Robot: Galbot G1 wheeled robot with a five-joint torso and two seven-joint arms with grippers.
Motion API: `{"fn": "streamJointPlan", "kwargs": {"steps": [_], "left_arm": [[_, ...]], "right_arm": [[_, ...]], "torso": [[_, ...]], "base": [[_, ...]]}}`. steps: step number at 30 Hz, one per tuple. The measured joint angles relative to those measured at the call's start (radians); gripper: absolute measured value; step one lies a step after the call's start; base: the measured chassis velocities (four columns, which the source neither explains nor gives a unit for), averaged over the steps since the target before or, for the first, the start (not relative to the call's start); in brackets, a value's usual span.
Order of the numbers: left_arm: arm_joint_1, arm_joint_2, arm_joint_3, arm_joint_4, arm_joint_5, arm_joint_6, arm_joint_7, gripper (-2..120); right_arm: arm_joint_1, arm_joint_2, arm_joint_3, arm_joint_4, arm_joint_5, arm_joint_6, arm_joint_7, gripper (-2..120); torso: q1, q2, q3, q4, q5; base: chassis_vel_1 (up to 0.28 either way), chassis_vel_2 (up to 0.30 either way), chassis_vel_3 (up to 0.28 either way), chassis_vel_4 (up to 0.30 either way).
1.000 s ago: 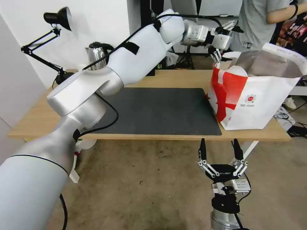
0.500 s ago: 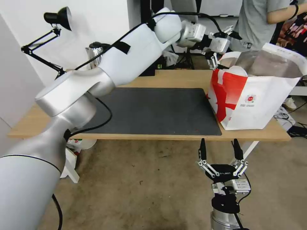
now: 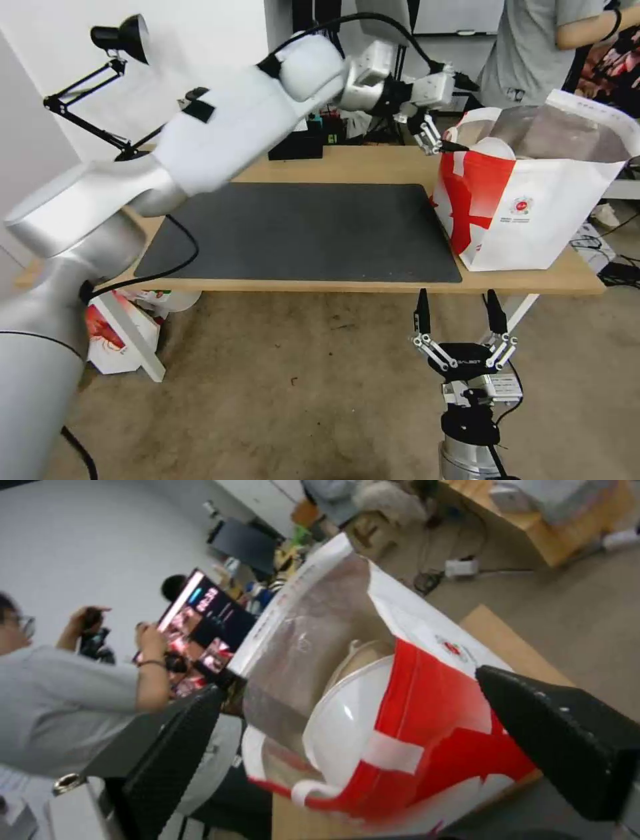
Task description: Pick up the trash from the table and place it into the takeout bag.
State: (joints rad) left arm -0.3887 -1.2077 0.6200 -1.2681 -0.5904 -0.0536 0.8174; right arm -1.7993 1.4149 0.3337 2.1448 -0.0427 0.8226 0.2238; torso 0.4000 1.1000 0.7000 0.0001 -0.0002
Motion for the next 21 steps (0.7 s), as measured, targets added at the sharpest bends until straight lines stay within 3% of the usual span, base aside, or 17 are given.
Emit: {"fn": "streamJointPlan", "kwargs": {"steps": [6, 10, 12, 14, 18, 21], "left_arm": [[0.035, 0.094, -0.019, -0.117, -0.061, 0.033, -0.045, 96], [0.071, 0.171, -0.058, -0.2, -0.083, 0.047, -0.084, 96], [0.108, 0.247, -0.105, -0.265, -0.1, 0.06, -0.125, 96], [0.112, 0.254, -0.11, -0.272, -0.102, 0.062, -0.129, 96], [0.168, 0.351, -0.178, -0.371, -0.139, 0.101, -0.18, 97], [0.192, 0.381, -0.202, -0.409, -0.154, 0.111, -0.201, 97]], "right_arm": [[0.0, 0.0, 0.0, 0.0, 0.0, 0.0, 0.0, 100], [0.0, 0.0, 0.0, 0.0, 0.0, 0.0, 0.0, 100], [0.0, 0.0, 0.0, 0.0, 0.0, 0.0, 0.0, 100], [0.0, 0.0, 0.0, 0.0, 0.0, 0.0, 0.0, 100], [0.0, 0.0, 0.0, 0.0, 0.0, 0.0, 0.0, 100], [0.0, 0.0, 0.0, 0.0, 0.0, 0.0, 0.0, 100]], "torso": [[0.0, 0.0, 0.0, -0.0001, -0.0001], [0.0, 0.0, 0.0, -0.0001, 0.0], [0.0, 0.0, 0.0, 0.0, -0.0001], [0.0, 0.0, 0.0, 0.0, -0.0001], [0.0, 0.0, 0.0, 0.0, 0.0], [0.0, 0.0, 0.0, -0.0001, 0.0]], "base": [[0.0, 0.0, 0.0, 0.0], [0.0, 0.0, 0.0, 0.0], [0.0, 0.0, 0.0, 0.0], [0.0, 0.0, 0.0, 0.0], [0.0, 0.0, 0.0, 0.0], [0.0, 0.0, 0.0, 0.0]]}}
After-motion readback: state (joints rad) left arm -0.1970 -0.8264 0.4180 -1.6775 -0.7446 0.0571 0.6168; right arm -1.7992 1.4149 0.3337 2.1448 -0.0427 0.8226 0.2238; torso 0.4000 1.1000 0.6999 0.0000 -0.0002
